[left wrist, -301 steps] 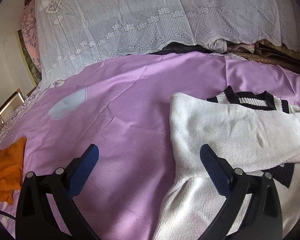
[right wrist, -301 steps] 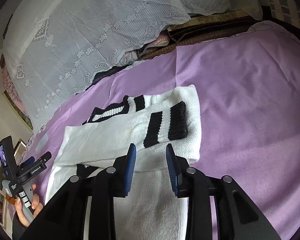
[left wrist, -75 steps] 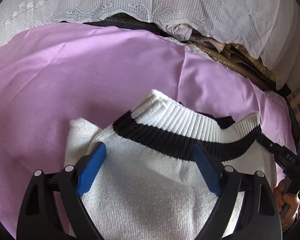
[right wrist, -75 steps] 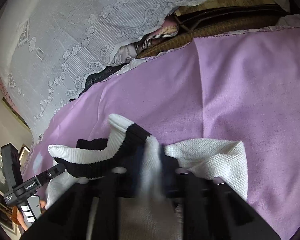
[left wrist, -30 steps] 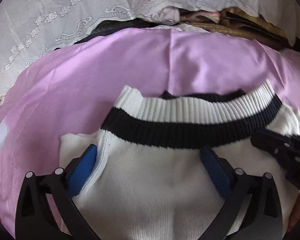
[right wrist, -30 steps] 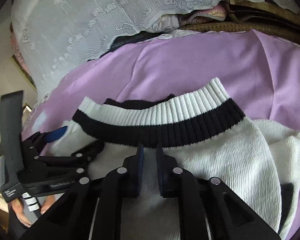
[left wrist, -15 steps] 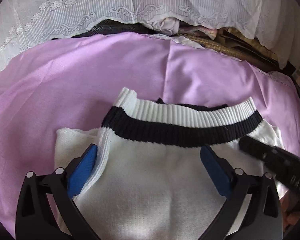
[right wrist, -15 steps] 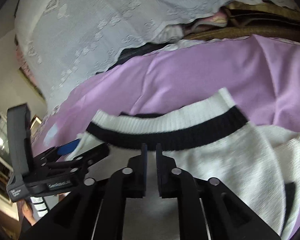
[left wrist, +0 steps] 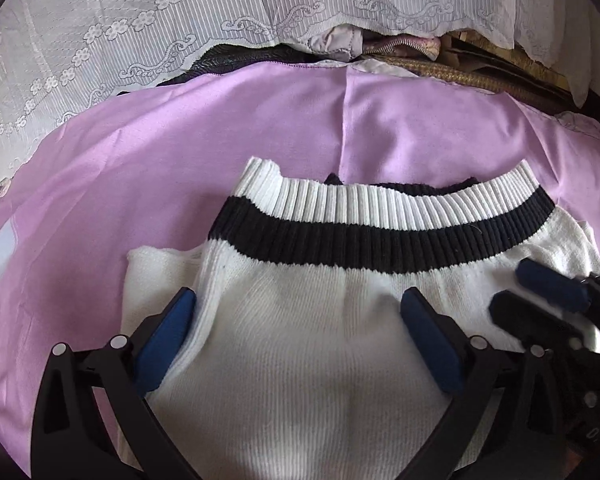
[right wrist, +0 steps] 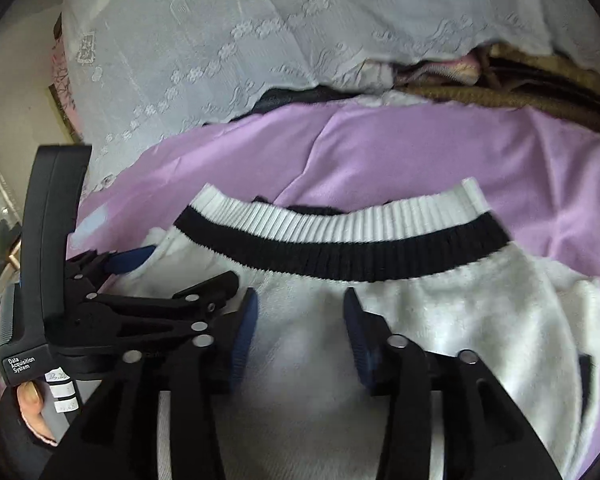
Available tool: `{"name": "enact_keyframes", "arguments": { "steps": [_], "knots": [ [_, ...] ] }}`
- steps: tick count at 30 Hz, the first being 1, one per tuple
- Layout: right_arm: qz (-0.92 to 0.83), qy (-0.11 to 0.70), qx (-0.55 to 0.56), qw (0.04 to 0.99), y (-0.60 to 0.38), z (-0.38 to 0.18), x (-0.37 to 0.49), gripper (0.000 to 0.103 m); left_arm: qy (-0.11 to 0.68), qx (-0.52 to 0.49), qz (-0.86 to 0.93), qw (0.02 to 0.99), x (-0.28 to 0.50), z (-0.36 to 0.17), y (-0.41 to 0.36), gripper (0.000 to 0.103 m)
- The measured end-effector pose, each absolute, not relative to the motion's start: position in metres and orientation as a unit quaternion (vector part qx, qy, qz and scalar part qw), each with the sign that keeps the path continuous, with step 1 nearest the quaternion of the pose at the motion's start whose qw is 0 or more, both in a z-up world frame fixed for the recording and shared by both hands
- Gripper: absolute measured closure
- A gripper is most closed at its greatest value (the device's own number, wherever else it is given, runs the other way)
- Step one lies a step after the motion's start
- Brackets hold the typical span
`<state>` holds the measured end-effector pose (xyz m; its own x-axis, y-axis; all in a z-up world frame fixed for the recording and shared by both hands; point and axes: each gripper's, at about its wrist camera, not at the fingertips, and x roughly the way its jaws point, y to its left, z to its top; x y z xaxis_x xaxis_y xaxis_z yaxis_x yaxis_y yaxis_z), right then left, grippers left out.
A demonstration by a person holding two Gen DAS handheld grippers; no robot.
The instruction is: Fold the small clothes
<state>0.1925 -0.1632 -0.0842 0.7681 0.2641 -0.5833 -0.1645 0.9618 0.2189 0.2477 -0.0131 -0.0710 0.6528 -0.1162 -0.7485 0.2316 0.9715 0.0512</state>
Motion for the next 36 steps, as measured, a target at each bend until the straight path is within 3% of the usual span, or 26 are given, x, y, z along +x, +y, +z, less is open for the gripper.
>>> {"name": "enact_keyframes", "arguments": {
  "steps": [4,23,28,31,36],
  "knots": [
    [0.086,0.288,0.064,0.952,-0.162,-0.074,0.168,0.045,0.388,0.083,-0.092,0.913,0.233,-0.067,-0.011,0.004],
    [0.052,0.331,0.046,0.941,-0.161,-0.093,0.117,0.03,0.391,0.059,-0.089,0.914,0.179,-0.07,0.017,0.004],
    [0.039,0.338,0.006,0.94,-0.151,-0.095,0.1,0.023,0.38,0.061,-0.088,0.919,0.157,-0.067,0.023,0.004],
    [0.046,0.35,-0.005,0.936,-0.147,-0.098,0.092,0.004,0.389,0.06,-0.093,0.915,0.147,-0.069,0.027,0.004],
    [0.05,0.375,-0.005,0.926,-0.145,-0.105,0.081,0.003,0.409,0.09,-0.086,0.904,0.131,-0.079,0.023,0.004]
  ]
}}
